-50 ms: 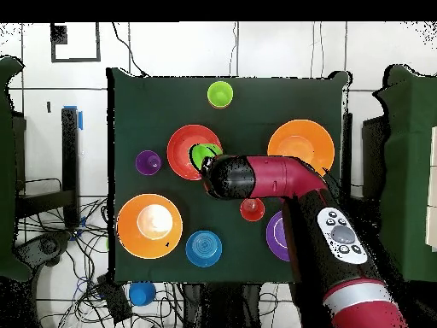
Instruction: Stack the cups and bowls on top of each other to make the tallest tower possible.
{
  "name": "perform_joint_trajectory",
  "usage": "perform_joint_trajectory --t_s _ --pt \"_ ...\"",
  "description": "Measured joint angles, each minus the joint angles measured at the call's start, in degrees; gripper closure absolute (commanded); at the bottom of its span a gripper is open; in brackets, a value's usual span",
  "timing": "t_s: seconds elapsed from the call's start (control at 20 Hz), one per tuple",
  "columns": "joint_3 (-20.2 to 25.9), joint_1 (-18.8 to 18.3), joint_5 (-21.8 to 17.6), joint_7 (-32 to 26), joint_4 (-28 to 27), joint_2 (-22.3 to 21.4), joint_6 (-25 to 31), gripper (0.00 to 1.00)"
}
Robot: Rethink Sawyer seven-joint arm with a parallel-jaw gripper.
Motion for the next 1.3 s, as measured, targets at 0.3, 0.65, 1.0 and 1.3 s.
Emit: perform_joint_trajectory --t_s 0.3,0.65,1.0,1.3 --pt "0.1 0.0 4.3 0.0 -2.0 0.1 1.2 1.00" --pt "0.5 0.0 8.8 0.0 -3.3 0.3 5.9 1.00" --pt "1.2 -0.3 14.9 0.0 -5.8 3.0 14.6 1.00" --pt "1.8 -0.5 18.0 0.0 -10.0 6.8 21.2 1.00"
